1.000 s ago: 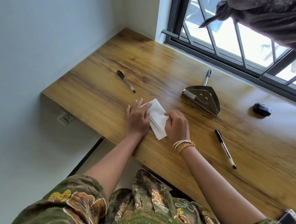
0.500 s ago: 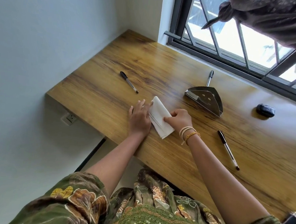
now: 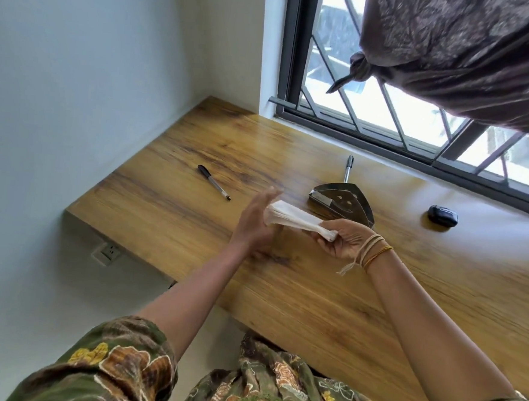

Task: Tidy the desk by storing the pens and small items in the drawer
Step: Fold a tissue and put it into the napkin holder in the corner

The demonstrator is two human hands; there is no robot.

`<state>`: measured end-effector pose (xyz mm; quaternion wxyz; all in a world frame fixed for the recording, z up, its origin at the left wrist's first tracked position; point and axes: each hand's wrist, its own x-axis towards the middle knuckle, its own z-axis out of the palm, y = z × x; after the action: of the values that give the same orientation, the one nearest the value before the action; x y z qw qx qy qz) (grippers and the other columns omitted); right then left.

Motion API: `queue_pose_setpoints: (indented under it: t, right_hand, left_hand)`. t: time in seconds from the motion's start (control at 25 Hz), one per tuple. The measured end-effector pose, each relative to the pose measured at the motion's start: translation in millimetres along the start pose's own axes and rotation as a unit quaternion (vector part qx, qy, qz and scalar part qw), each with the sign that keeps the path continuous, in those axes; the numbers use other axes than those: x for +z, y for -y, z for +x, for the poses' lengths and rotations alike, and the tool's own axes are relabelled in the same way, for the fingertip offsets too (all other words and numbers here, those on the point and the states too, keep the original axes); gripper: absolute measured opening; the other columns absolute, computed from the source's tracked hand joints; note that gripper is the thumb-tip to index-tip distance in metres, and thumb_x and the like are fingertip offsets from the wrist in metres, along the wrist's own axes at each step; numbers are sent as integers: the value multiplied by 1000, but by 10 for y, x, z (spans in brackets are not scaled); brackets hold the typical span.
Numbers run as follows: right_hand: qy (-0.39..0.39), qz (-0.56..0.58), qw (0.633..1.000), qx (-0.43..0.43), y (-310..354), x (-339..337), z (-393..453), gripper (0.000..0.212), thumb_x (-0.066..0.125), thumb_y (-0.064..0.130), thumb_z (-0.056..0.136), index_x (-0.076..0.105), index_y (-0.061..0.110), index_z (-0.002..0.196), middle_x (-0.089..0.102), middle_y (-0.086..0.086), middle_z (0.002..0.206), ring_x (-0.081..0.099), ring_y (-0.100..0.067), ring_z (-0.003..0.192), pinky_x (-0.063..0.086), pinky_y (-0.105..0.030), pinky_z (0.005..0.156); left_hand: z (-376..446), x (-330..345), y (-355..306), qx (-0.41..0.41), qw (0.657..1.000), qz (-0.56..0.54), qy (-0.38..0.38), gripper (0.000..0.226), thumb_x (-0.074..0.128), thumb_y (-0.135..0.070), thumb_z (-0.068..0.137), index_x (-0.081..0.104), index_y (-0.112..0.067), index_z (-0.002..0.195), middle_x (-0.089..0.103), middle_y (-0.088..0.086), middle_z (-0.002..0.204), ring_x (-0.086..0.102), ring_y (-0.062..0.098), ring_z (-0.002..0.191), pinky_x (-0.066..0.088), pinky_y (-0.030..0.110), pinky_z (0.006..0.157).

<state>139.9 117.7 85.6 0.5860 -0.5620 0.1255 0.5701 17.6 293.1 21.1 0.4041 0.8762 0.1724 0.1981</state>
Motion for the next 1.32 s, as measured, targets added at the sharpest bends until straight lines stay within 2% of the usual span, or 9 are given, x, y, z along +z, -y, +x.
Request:
queue_pose_setpoints:
  t: [0.16, 0.28, 0.44, 0.56, 0.64, 0.72, 0.88, 1.08, 1.32]
  right_hand:
    - [38, 46, 998, -11, 95, -152, -168, 31, 50, 8, 93, 47, 1, 122, 70, -17, 79, 69, -16, 59, 57, -23, 48]
    - [2, -3, 999, -44, 208, -239, -246, 37, 52, 32, 93, 49, 5, 118, 66, -19, 88, 70, -23, 64, 60, -31, 56]
    - [-106, -72, 971, -201, 369, -335, -367, 57, 46, 64, 87, 52, 18, 120, 59, -10, 107, 63, -28, 87, 53, -40, 76]
    - [-154, -141, 923, -324, 422, -377, -450, 38, 59, 50, 87, 60, 17, 106, 59, -6, 100, 59, -30, 102, 53, -40, 80]
    - [-190, -192, 885, -378, 452, -408, -458, 28, 68, 33, 85, 61, 12, 102, 62, -4, 93, 62, -27, 95, 55, -32, 71]
    - [-231, -236, 845, -421, 481, -464, -420, 36, 76, 23, 79, 60, 8, 108, 63, -3, 93, 62, -19, 84, 54, -21, 61]
    - [-329, -309, 760, -468, 522, -615, -242, 39, 81, 18, 72, 65, 7, 107, 66, -8, 94, 63, -21, 81, 54, -24, 62]
    - [-354, -345, 733, -467, 469, -701, -94, 20, 79, 13, 73, 73, 10, 92, 70, -4, 78, 61, -15, 64, 53, -24, 55]
    - [-354, -363, 738, -445, 361, -743, 45, 22, 79, 12, 75, 74, 9, 96, 68, -2, 75, 53, 1, 57, 40, -4, 44]
  left_hand:
    - [426, -64, -236, -38, 993, -110, 38, 35, 84, -18, 69, 75, -13, 102, 72, 7, 110, 67, 17, 102, 55, 38, 88]
    - [664, -107, -440, -38, 987, -125, 89, 26, 83, -15, 72, 77, -4, 94, 72, 9, 82, 62, 12, 71, 50, 30, 65]
    - [934, -11, -620, -49, 981, -167, 88, 29, 81, -14, 72, 75, 1, 96, 72, 14, 84, 63, 18, 74, 55, 35, 68]
    - [1150, 77, -696, -44, 981, -163, 99, 29, 84, -15, 69, 75, -4, 94, 73, 20, 89, 66, 23, 77, 58, 48, 77]
    - [1270, 122, -767, -30, 980, -164, 105, 26, 84, -13, 69, 75, -6, 91, 73, 17, 84, 66, 23, 75, 58, 47, 75]
    - [1381, 169, -834, -21, 981, -158, 113, 27, 84, -12, 68, 75, -3, 91, 72, 14, 82, 66, 23, 75, 58, 43, 74]
    - [1563, 237, -824, -12, 984, -120, 134, 27, 86, -12, 66, 75, -2, 89, 73, 14, 84, 65, 20, 73, 58, 40, 75]
    - [1556, 317, -672, 16, 981, -94, 168, 15, 84, -8, 68, 76, -13, 80, 66, 4, 67, 55, 8, 60, 46, 28, 61]
    - [1481, 385, -441, 3, 983, -71, 168, 22, 85, -12, 67, 78, -6, 88, 75, 7, 77, 65, 13, 66, 58, 36, 68]
